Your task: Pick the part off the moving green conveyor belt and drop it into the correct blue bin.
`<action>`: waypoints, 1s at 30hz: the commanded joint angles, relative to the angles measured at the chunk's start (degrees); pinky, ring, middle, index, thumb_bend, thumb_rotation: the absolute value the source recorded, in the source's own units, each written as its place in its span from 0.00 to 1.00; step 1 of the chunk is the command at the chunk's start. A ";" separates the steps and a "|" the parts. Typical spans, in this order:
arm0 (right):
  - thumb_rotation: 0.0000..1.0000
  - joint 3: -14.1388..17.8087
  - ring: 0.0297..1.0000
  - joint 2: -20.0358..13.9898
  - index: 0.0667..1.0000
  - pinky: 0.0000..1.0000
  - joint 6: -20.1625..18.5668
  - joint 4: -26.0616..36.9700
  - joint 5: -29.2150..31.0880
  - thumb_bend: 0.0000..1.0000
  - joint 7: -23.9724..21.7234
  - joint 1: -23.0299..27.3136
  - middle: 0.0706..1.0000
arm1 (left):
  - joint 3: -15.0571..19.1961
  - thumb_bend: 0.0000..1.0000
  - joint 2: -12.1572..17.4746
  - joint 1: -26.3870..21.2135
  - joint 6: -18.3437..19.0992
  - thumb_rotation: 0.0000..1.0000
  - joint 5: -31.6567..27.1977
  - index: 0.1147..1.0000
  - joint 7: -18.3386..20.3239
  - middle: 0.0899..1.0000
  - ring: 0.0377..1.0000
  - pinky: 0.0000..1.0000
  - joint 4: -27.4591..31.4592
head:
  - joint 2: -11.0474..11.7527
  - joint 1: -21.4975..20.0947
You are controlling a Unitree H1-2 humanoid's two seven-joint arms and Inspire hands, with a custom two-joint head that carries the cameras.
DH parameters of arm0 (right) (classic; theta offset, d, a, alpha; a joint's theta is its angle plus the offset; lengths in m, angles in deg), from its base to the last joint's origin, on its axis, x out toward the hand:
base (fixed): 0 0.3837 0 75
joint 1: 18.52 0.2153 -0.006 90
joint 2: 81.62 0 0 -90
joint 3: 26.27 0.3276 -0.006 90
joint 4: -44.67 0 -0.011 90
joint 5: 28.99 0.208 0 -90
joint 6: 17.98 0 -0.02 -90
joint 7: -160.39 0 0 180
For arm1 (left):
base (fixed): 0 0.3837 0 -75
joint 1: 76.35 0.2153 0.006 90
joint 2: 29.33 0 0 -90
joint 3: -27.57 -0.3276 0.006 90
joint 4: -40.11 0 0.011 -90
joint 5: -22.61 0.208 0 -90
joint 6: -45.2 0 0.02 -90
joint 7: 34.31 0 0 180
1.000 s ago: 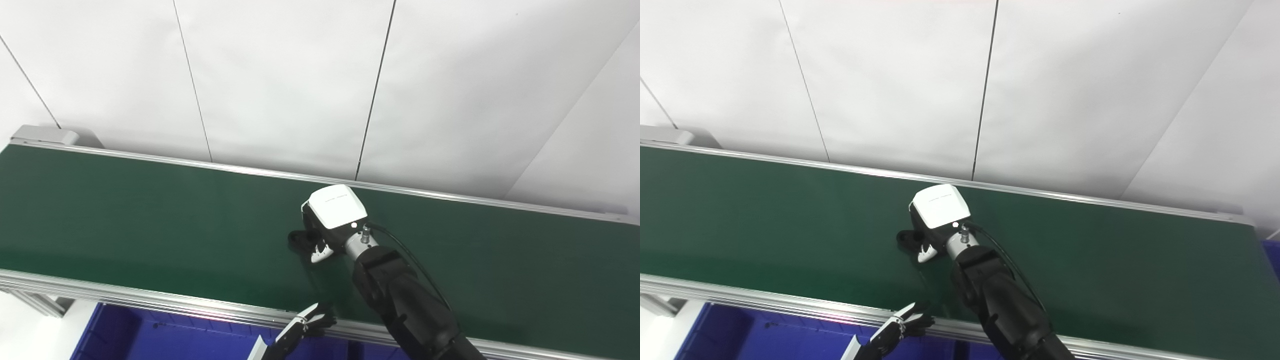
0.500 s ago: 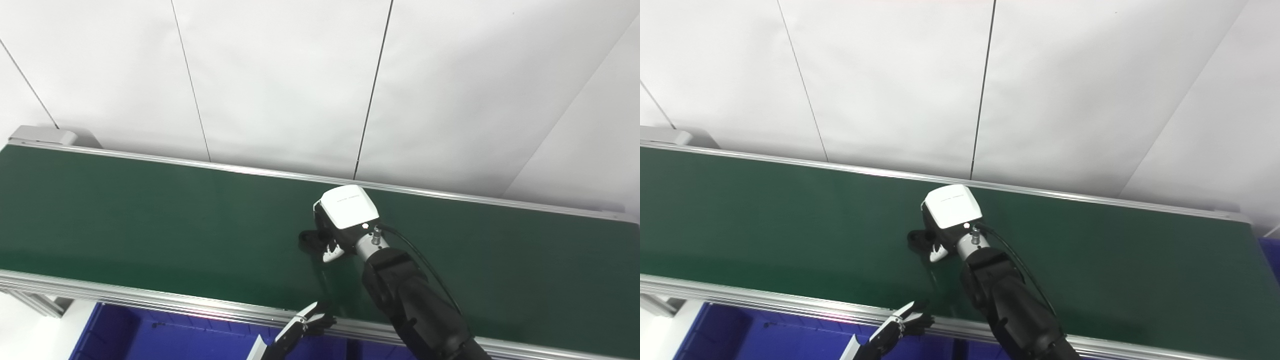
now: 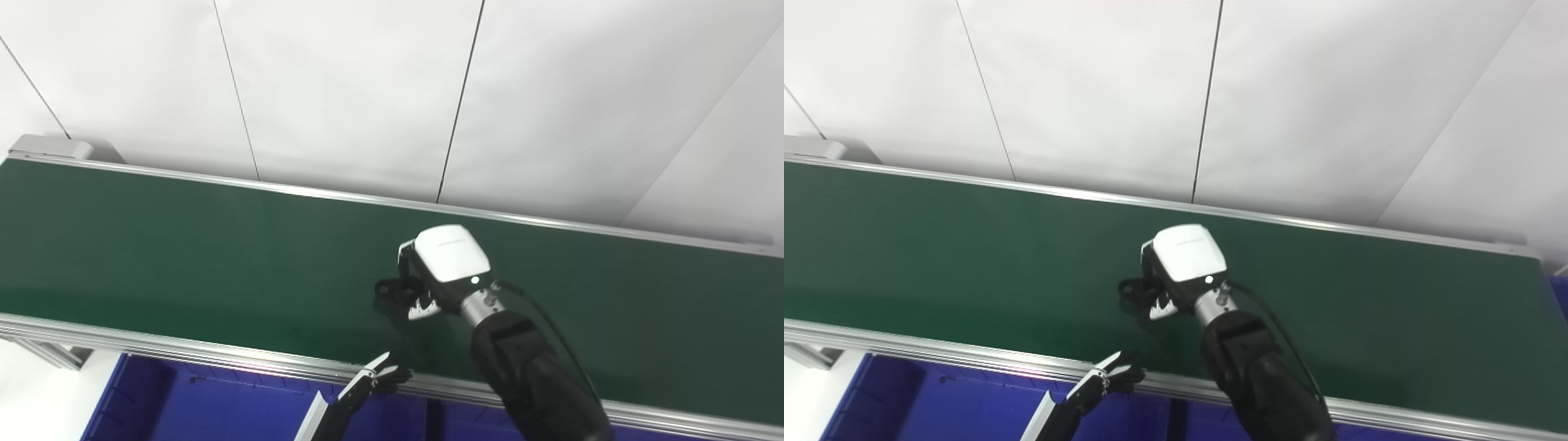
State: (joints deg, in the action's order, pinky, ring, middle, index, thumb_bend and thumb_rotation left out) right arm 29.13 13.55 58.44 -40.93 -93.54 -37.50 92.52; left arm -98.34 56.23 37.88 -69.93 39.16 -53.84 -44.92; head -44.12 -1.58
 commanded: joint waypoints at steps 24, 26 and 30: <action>0.13 7.94 0.13 -7.34 0.45 0.09 6.64 36.24 -1.49 0.52 -28.03 -6.11 0.20 | 7.42 0.82 2.42 2.27 -1.77 0.76 -7.37 0.90 7.71 0.77 0.78 0.78 6.38 | -6.29 -14.26; 0.13 8.46 0.13 -7.16 0.45 0.09 6.58 37.93 -0.98 0.52 -30.40 -6.79 0.20 | 8.58 0.82 2.49 2.41 -1.78 0.76 -8.56 0.89 8.84 0.77 0.78 0.79 7.19 | -7.63 -16.90; 0.13 9.21 0.12 -6.46 0.45 0.08 6.84 41.30 -2.21 0.52 -34.68 -9.99 0.18 | 11.61 0.82 2.72 2.39 -1.59 0.79 -9.82 0.89 11.31 0.76 0.79 0.74 8.81 | -9.80 -22.40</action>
State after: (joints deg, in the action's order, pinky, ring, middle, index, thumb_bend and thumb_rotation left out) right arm 37.63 6.50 63.36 -2.27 -94.98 -71.20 83.26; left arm -87.57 58.82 39.76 -69.93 29.94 -43.88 -38.41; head -53.52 -22.75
